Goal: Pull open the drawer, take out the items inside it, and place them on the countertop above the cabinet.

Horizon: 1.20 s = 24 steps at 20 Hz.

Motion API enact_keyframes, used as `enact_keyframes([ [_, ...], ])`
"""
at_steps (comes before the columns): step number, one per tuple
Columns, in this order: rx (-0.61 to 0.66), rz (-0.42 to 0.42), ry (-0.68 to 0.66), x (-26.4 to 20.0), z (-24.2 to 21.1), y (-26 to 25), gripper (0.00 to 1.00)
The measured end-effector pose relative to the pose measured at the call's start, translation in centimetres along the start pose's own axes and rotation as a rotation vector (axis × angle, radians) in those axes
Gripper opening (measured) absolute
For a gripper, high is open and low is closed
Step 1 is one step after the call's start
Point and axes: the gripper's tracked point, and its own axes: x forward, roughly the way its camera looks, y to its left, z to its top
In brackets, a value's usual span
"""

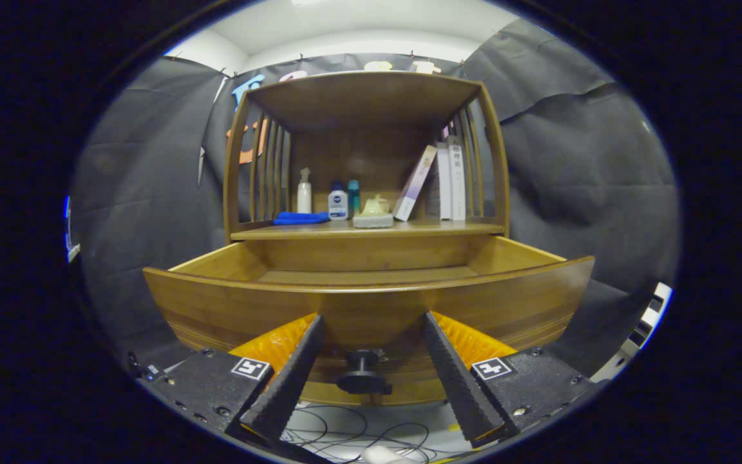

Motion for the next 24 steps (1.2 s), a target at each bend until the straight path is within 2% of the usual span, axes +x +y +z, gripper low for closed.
enact_keyframes([
  [8, -0.017, 0.002, -0.006, 0.9, 0.5, 0.2, 0.99],
  [17, -0.035, -0.016, -0.043, 6.7, 2.5, 0.8, 0.99],
  [24, -0.037, -0.039, -0.020, 11.8, 3.3, 1.5, 0.99],
])
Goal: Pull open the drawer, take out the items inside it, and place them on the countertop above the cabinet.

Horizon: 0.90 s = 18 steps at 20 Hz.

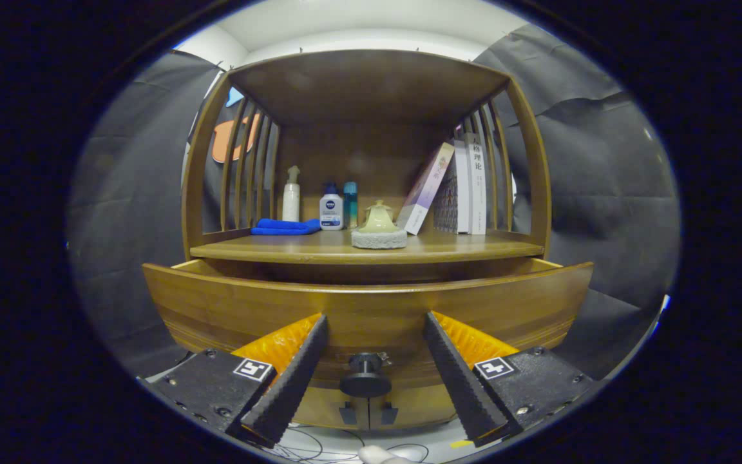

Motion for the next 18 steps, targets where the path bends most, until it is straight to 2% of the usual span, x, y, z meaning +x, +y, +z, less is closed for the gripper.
enact_keyframes([
  [9, -0.018, 0.001, 0.021, 6.1, 0.8, 0.3, 0.99],
  [18, -0.009, 0.005, 0.039, 7.2, 0.5, 0.3, 0.99],
])
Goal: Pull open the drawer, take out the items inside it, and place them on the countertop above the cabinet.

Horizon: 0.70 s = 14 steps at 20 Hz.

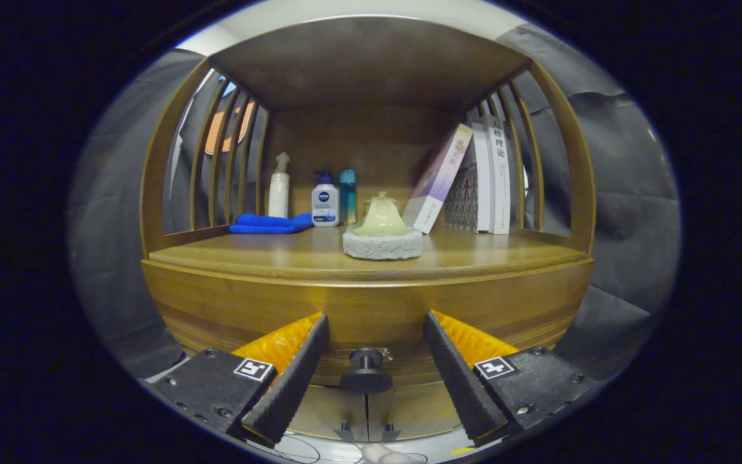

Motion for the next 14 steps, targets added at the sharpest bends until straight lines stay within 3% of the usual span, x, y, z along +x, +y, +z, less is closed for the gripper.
enact_keyframes([
  [3, -0.023, 0.005, 0.041, 0.0, -0.5, -0.2, 0.99],
  [6, 0.033, 0.023, 0.025, -1.3, 0.9, -0.6, 0.99],
  [14, 0.000, 0.044, -0.162, -13.4, 9.6, -5.0, 0.99],
])
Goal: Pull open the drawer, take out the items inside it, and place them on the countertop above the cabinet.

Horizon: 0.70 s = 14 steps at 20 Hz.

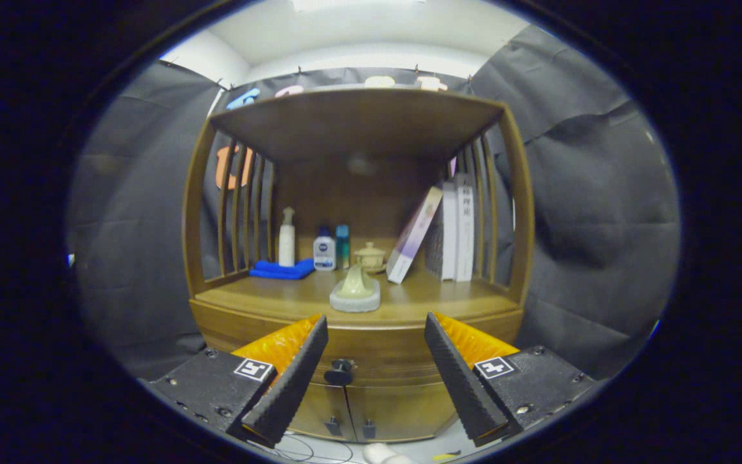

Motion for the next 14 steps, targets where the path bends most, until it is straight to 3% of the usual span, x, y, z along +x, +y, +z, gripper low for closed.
enact_keyframes([
  [7, -0.007, 0.004, -0.027, -8.5, 3.8, -4.3, 0.99],
  [14, 0.047, 0.013, -0.049, -12.9, 5.6, -8.0, 0.99],
])
